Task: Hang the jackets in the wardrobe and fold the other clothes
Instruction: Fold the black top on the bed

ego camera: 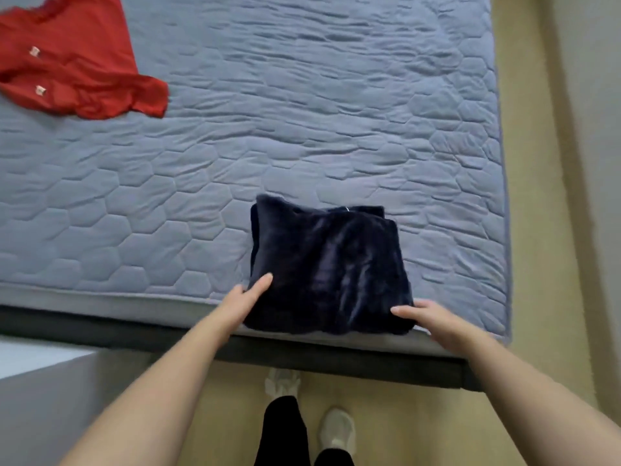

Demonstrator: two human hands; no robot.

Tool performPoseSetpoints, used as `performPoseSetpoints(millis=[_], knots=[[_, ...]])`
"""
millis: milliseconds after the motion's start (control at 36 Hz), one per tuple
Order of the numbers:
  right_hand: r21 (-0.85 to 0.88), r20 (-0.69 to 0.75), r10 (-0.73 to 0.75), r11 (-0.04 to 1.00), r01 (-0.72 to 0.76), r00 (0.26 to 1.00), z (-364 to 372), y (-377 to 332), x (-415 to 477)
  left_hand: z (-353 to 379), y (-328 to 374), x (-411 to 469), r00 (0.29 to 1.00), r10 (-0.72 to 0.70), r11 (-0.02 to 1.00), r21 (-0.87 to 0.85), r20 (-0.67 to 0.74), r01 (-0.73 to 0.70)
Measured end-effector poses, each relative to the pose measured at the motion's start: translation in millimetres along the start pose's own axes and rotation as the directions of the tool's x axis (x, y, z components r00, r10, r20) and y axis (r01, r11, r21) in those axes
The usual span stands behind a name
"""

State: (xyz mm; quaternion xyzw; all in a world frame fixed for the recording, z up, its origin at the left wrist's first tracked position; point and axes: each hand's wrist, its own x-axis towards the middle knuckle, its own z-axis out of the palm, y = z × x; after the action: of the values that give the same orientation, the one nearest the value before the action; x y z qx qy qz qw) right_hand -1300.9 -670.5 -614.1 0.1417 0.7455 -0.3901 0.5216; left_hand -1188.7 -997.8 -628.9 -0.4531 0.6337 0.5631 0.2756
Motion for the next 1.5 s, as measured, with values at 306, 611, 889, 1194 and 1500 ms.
performPoseSetpoints(millis=[306, 611, 889, 1194, 1500], knots=[[0.215, -0.037, 0.004, 0.977, 0.004, 0.999, 8.0, -8.4, 36.9, 18.1, 0.2, 8.8, 0.955, 0.232, 0.972, 0.006, -0.183, -0.235], [0.272, -0.645, -0.196, 0.844, 0.462, 0.738, 26.1, -54.9, 84.4, 22.8, 56.3, 47.2, 0.659, 0.397, 0.865, 0.021, -0.639, -0.501], [-0.219, -0.748, -0.318, 0.947, 0.235, 0.583, 46.2, -66.1, 105.4, 18.5, 65.8, 69.1, 0.604, 0.450, 0.892, 0.365, -0.658, -0.268], [-0.922, -0.066, -0.752, 0.297, 0.248, 0.656, 87.2, -94.1, 133.4, 52.2, 48.7, 88.4, 0.729, 0.678, 0.349, 0.915, -0.097, -0.203], [-0.841, -0.365, -0.626, 0.539, 0.045, 0.689, 71.1, -45.5, 194.8, 45.0, 35.3, 168.4, 0.729, 0.635, 0.493, 0.861, -0.254, -0.129]])
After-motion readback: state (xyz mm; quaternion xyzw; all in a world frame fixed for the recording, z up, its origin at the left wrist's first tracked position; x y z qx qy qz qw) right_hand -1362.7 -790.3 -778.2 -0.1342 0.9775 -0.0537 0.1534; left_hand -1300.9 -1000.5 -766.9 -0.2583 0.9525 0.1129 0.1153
